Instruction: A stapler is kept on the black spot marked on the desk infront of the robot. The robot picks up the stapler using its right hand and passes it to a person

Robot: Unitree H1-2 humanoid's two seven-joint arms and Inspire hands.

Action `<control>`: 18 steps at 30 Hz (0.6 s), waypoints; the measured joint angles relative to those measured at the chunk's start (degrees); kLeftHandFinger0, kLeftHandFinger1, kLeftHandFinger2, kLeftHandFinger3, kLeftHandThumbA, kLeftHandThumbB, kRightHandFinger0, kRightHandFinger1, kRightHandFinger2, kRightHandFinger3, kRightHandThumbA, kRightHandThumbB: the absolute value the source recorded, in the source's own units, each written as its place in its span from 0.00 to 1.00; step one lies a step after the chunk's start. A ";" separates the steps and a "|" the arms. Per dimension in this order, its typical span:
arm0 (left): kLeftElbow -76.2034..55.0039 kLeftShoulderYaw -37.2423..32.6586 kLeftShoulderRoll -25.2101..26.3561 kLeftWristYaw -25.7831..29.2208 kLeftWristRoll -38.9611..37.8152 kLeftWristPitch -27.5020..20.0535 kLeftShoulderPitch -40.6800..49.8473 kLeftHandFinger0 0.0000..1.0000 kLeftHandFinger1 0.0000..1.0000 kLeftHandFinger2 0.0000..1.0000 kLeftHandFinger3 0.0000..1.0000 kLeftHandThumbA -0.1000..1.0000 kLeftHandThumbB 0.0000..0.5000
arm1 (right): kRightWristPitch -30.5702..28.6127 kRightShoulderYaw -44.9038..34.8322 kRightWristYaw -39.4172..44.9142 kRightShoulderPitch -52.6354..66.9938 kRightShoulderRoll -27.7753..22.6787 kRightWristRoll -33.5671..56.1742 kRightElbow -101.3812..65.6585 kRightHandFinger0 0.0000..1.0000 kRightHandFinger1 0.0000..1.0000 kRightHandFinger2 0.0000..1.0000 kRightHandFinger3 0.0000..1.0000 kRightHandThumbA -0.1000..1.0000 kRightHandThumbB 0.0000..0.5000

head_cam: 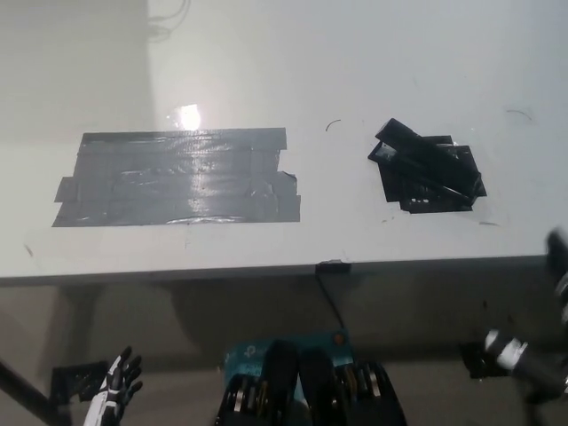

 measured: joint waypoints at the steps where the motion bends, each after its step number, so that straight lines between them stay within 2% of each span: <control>1: 0.00 -0.01 0.00 -0.02 -0.01 0.00 0.00 1.00 1.00 1.00 1.00 1.00 1.00 | 1.15 -0.21 0.20 -1.71 -1.16 -0.12 -0.84 1.00 1.00 1.00 1.00 1.00 0.65; 3: 0.01 0.00 -0.01 -0.10 -0.01 0.00 0.00 1.00 1.00 1.00 1.00 1.00 1.00 | 3.73 -0.28 0.71 -5.73 -3.34 -0.46 -1.26 1.00 1.00 1.00 1.00 1.00 0.64; 6: 0.01 -0.01 -0.05 -0.38 -0.01 0.00 -0.02 1.00 1.00 1.00 1.00 1.00 1.00 | 7.26 -0.15 1.58 -11.08 -5.78 -1.02 -0.94 1.00 1.00 1.00 1.00 1.00 0.53; 8: 0.02 0.00 -0.05 -0.45 -0.01 0.00 -0.02 1.00 1.00 1.00 1.00 1.00 1.00 | 9.42 0.12 2.20 -14.49 -6.93 -1.36 -0.27 1.00 1.00 1.00 1.00 1.00 0.57; 12: 0.02 -0.02 -0.01 -0.49 0.02 0.00 -0.11 1.00 1.00 1.00 1.00 1.00 1.00 | 14.11 1.87 4.02 -22.79 -9.31 -2.14 4.42 1.00 1.00 1.00 1.00 0.99 0.56; 18: 0.00 -0.23 -0.04 -0.53 0.14 -0.24 -0.34 1.00 1.00 1.00 1.00 1.00 1.00 | 21.96 7.69 8.11 -37.99 -11.26 -4.66 21.77 1.00 1.00 1.00 1.00 1.00 0.64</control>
